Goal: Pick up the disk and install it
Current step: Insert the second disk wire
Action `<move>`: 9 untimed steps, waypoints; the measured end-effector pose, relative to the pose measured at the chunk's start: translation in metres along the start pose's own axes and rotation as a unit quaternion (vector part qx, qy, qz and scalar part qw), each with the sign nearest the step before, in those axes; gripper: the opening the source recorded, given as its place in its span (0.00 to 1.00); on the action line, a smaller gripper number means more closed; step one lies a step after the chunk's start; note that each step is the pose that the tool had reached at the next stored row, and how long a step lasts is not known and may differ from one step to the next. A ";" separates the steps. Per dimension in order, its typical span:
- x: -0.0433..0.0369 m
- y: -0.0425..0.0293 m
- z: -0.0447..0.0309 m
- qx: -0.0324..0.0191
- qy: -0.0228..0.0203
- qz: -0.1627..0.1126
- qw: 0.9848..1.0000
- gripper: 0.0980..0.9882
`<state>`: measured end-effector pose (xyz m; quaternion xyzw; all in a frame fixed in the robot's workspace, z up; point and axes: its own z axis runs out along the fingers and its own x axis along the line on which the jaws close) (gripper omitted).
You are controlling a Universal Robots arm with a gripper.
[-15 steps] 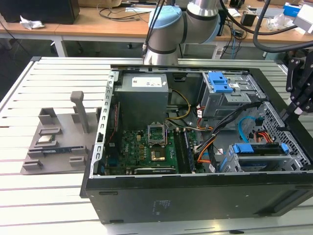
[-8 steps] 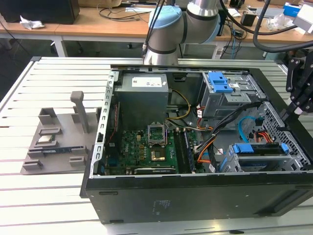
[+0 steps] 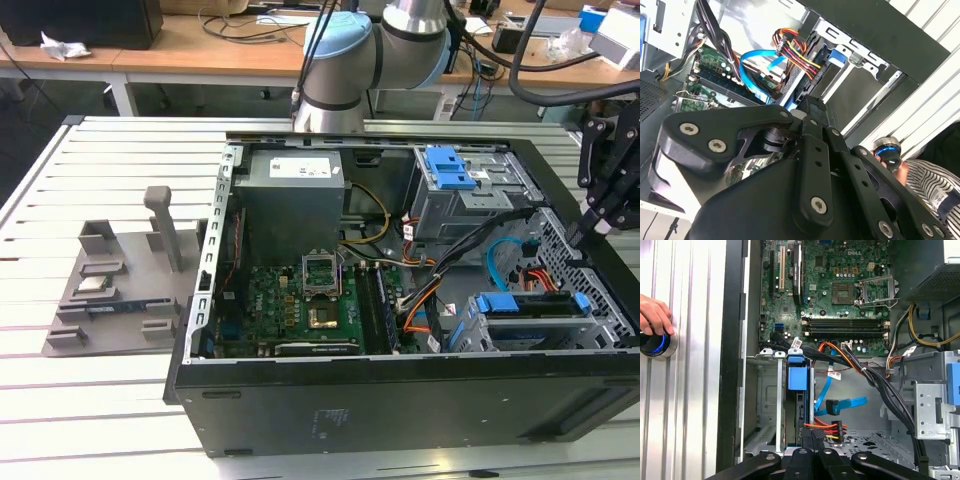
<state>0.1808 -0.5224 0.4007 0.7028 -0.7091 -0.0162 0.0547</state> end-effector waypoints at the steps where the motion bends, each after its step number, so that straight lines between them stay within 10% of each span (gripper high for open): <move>1: 0.0000 0.0011 0.0001 0.000 0.000 0.000 1.000 0.01; 9: -0.0008 0.0089 0.0008 0.000 0.000 0.000 1.000 0.01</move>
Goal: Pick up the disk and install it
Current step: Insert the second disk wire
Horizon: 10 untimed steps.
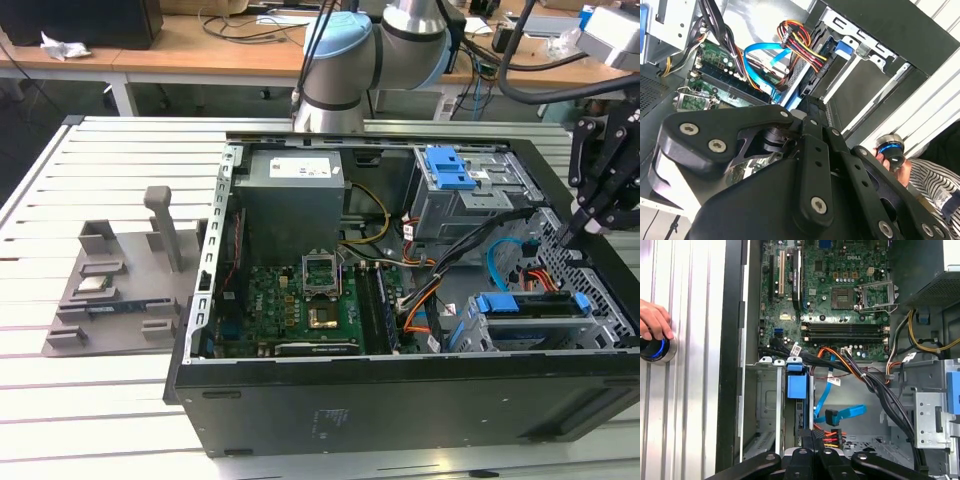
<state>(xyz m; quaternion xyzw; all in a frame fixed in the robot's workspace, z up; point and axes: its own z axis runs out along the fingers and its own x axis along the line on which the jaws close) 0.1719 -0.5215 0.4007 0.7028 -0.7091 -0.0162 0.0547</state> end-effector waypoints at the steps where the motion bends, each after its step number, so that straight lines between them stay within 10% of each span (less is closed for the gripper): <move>1: -0.0001 0.0008 0.0001 0.000 0.000 0.000 1.000 0.01; 10: -0.0073 0.0054 0.0009 0.000 0.000 0.000 1.000 0.01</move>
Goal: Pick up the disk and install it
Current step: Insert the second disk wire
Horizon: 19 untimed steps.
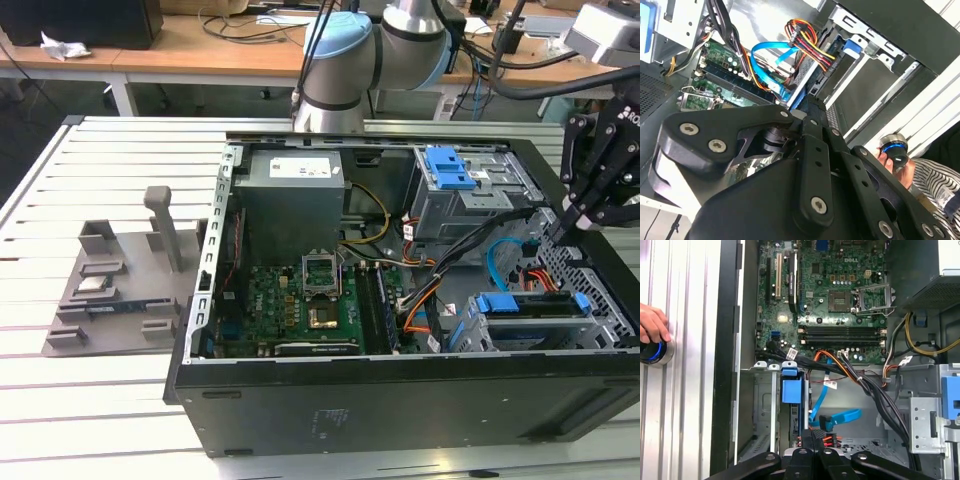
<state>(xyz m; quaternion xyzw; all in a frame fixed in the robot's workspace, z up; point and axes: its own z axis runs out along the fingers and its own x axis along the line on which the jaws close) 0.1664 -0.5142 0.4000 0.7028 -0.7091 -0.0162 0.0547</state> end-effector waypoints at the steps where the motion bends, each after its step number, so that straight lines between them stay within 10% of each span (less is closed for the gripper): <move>1: -0.0017 0.0013 0.0007 0.000 0.000 0.000 1.000 0.01; 19: -0.0038 0.0111 0.0039 0.000 0.000 -0.001 1.000 0.01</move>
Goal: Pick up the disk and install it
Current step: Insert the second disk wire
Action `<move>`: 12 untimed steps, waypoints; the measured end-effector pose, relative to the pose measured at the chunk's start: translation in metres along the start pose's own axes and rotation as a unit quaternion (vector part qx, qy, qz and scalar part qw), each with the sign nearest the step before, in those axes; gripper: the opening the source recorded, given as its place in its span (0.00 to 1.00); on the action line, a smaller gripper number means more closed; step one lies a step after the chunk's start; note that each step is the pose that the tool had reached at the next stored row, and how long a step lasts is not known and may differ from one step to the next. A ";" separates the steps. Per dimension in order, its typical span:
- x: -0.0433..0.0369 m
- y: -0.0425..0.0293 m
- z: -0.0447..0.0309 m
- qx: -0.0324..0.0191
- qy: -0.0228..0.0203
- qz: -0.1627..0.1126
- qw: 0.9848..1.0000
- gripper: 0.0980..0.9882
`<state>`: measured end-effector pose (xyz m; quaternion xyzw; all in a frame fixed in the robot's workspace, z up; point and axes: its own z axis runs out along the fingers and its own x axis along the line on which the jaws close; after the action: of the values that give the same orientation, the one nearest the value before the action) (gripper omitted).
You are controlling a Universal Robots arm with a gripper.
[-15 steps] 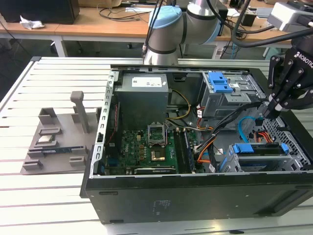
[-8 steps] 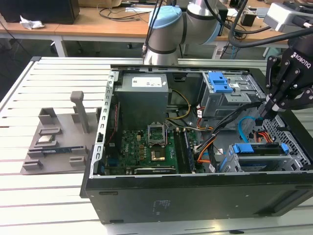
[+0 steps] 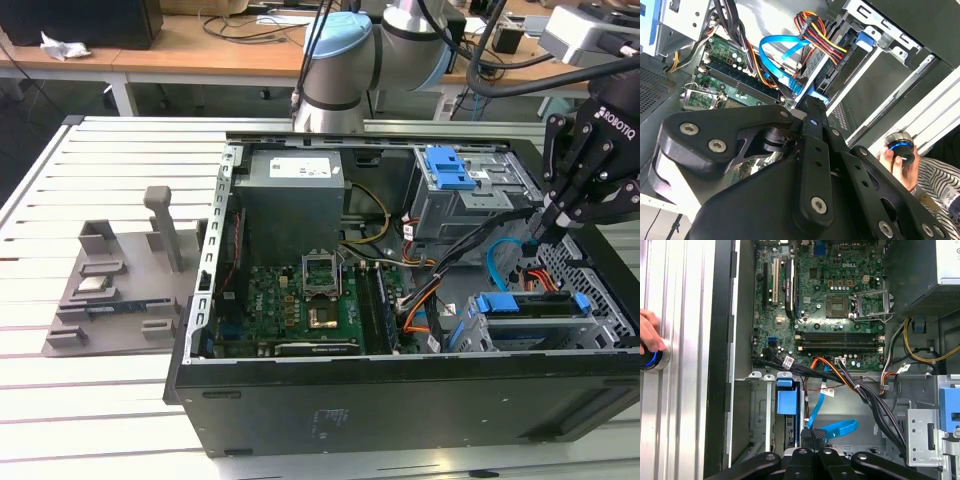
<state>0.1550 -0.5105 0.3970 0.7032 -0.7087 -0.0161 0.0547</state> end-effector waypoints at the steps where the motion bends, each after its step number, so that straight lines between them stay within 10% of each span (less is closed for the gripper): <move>1: 0.0000 0.0000 0.0000 0.000 0.000 0.000 1.000 0.01; 12: 0.0000 0.0004 0.0000 0.000 0.000 0.000 1.000 0.01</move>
<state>0.1546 -0.5105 0.3970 0.7032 -0.7087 -0.0161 0.0547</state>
